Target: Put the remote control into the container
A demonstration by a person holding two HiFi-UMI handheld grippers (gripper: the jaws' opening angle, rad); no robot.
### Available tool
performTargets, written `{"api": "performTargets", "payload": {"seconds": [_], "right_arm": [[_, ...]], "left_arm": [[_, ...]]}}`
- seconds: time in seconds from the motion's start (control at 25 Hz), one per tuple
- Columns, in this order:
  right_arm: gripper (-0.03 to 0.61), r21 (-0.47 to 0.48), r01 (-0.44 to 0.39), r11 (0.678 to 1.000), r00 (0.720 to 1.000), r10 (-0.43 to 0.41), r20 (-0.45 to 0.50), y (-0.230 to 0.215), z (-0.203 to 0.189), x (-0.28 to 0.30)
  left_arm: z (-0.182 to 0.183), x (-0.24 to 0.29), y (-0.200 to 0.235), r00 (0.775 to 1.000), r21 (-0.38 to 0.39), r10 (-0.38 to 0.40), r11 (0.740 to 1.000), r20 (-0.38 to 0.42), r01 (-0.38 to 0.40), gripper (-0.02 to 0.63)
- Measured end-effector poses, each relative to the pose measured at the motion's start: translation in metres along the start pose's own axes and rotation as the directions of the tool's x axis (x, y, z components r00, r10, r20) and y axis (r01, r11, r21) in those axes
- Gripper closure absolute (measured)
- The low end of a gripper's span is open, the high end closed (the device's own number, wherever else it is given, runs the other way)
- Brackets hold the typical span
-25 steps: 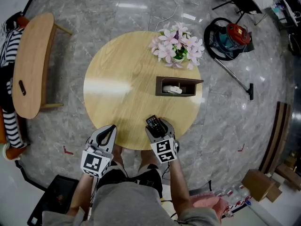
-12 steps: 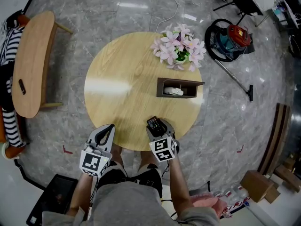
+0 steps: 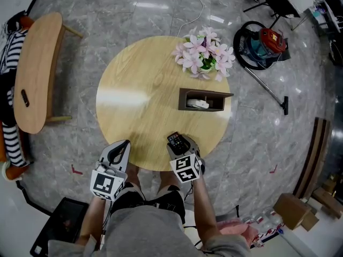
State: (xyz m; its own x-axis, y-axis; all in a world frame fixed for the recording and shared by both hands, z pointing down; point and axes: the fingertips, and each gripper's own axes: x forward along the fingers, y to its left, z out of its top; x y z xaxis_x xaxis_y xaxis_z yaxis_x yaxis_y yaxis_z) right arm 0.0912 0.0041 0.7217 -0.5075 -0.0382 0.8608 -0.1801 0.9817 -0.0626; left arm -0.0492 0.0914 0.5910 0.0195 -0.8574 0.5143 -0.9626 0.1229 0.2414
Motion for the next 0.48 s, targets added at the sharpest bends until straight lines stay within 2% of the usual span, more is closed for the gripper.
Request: {"api": "performTargets", "payload": {"seconds": [0.32, 0.48], "right_arm": [[0.325, 0.005, 0.009, 1.000, 0.999, -0.008, -0.032, -0.0015, -0.0009, 0.0006], [0.327, 0.022, 0.027, 0.999, 1.000, -0.027, -0.016, -0.0068, 0.0021, -0.0039]], "left_arm": [[0.0019, 0.0019, 0.0015, 1.000, -0.001, 0.001, 1.000, 0.000, -0.001, 0.607], [0.0057, 0.0022, 0.0017, 1.000, 0.005, 0.002, 1.000, 0.005, -0.002, 0.607]]}}
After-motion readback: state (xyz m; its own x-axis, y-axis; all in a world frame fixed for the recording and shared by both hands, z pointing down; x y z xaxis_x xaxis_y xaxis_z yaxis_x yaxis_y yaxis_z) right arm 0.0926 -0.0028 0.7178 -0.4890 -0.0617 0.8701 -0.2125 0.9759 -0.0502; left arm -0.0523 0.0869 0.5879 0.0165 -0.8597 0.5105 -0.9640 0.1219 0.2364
